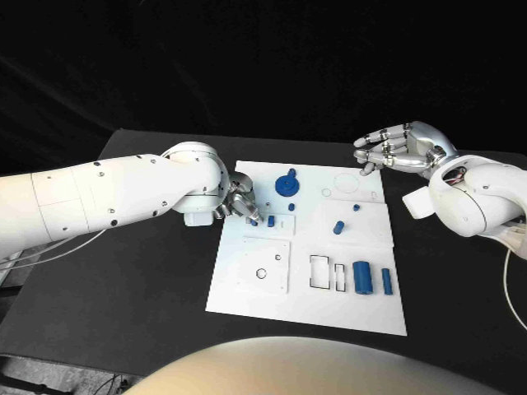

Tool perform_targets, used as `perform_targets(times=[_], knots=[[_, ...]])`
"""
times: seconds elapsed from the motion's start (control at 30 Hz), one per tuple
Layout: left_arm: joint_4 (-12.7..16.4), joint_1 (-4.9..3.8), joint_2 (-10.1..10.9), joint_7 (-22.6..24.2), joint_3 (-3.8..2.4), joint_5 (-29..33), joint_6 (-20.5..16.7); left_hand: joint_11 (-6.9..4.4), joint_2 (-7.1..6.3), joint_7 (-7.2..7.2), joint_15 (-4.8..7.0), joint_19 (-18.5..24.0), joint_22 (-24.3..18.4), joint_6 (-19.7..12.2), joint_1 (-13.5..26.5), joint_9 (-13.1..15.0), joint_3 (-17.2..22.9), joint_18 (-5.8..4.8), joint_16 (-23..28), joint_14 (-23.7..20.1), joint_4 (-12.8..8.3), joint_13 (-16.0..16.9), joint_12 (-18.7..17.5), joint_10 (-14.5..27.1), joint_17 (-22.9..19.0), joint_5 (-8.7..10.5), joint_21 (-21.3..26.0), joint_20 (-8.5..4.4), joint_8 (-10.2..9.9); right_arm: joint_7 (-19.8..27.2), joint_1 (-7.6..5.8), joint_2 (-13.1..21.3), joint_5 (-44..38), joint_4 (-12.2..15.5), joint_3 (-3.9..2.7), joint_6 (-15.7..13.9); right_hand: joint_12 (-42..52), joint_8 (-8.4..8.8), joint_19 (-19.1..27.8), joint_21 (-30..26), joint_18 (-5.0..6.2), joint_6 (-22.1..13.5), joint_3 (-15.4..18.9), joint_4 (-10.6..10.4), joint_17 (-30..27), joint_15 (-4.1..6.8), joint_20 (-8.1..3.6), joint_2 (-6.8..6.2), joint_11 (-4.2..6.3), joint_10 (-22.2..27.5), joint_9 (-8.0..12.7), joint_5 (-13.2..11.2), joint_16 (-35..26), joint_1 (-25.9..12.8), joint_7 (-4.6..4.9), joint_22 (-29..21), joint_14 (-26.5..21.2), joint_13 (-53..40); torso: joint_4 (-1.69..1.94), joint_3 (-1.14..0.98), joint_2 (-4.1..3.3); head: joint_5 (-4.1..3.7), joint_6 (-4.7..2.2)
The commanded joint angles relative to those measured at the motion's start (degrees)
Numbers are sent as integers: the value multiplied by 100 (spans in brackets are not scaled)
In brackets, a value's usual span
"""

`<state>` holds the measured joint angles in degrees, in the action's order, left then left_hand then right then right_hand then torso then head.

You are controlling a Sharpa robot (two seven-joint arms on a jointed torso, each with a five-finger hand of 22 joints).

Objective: Assemble the parts on the task board

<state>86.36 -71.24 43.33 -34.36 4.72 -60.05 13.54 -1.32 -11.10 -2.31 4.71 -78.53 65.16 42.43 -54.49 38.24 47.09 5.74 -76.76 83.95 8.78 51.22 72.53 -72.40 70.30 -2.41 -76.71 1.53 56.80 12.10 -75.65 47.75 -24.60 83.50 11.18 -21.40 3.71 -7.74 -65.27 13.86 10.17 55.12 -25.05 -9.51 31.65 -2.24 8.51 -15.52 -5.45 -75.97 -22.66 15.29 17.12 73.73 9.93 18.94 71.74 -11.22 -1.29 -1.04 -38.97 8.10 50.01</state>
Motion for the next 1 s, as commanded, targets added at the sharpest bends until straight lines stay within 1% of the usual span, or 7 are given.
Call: perform_targets(times=[0.03,0.1,0.23,0.3,0.67,0.87,1.0], knots=[[7,10,-22,47,3,71,49,-18,-5,-28,19,-7,-1,28,71,-12,-127,-65,21,116,54,5,37,5,5,-36,-1,-10,-33,67,3,-2,18,5,-1,89,15,0,19,-32,24,-51,22,-51,10,-17,23,-5,-16,38,-11,-15,-23,-82,8,-13,-18,11,-1,-3,-2,0,-1],[0,10,-20,48,3,71,36,-16,-4,-30,17,-7,0,30,83,-14,-171,-65,22,116,74,7,38,6,5,-36,-1,-9,-34,71,3,-2,31,5,-1,91,22,-9,13,-44,25,-55,75,-108,13,-21,29,-9,-20,33,-16,-19,-31,-153,8,-33,-10,17,-1,-2,-1,-5,-1],[-16,9,-11,47,3,71,24,-12,-7,-33,15,0,-15,29,93,-16,-277,-62,21,116,109,-9,32,19,6,-36,9,-7,-34,76,3,2,43,9,-1,91,25,-15,7,-54,27,-58,119,-142,16,-22,32,-15,-20,32,-20,-22,-37,-191,7,-49,-6,22,-2,-3,-2,-10,-1],[-25,9,-7,45,4,71,21,-11,-6,-34,14,0,-14,29,94,-16,-291,-62,21,116,114,-13,31,22,6,-36,9,-6,-34,77,3,4,46,10,-1,89,26,-17,5,-57,27,-59,134,-153,17,-23,33,-15,-20,31,-21,-22,-39,-202,7,-54,-5,23,2,-3,1,-9,-1],[-63,9,-2,37,4,70,29,-8,0,-36,10,-2,-11,40,112,-19,-493,-62,21,116,202,-4,38,25,7,-36,10,-2,-26,79,3,11,51,13,-1,82,28,-21,1,-65,27,-63,169,-178,19,-24,35,-17,-21,33,-23,-23,-45,-225,7,-67,-4,25,-2,2,-2,-3,-1],[-75,10,4,36,3,64,8,-7,-20,-36,9,-4,-8,56,130,-14,-699,-62,21,116,282,-2,44,25,8,-36,11,-1,-5,80,3,15,52,14,-1,82,29,-24,-1,-71,28,-66,195,-197,21,-25,37,-15,-22,33,-25,-23,-50,-242,8,-76,-4,27,1,2,-4,-10,-1],[-79,10,3,38,2,61,-23,-8,-16,-34,10,-6,-5,63,149,-7,-941,-63,21,116,394,0,50,26,9,-36,12,-1,17,82,3,16,56,13,-1,81,31,-29,-7,-80,28,-70,237,-231,23,-27,39,-6,-24,33,-28,-22,-57,-270,8,-90,-2,29,-1,3,-5,-12,-1]])
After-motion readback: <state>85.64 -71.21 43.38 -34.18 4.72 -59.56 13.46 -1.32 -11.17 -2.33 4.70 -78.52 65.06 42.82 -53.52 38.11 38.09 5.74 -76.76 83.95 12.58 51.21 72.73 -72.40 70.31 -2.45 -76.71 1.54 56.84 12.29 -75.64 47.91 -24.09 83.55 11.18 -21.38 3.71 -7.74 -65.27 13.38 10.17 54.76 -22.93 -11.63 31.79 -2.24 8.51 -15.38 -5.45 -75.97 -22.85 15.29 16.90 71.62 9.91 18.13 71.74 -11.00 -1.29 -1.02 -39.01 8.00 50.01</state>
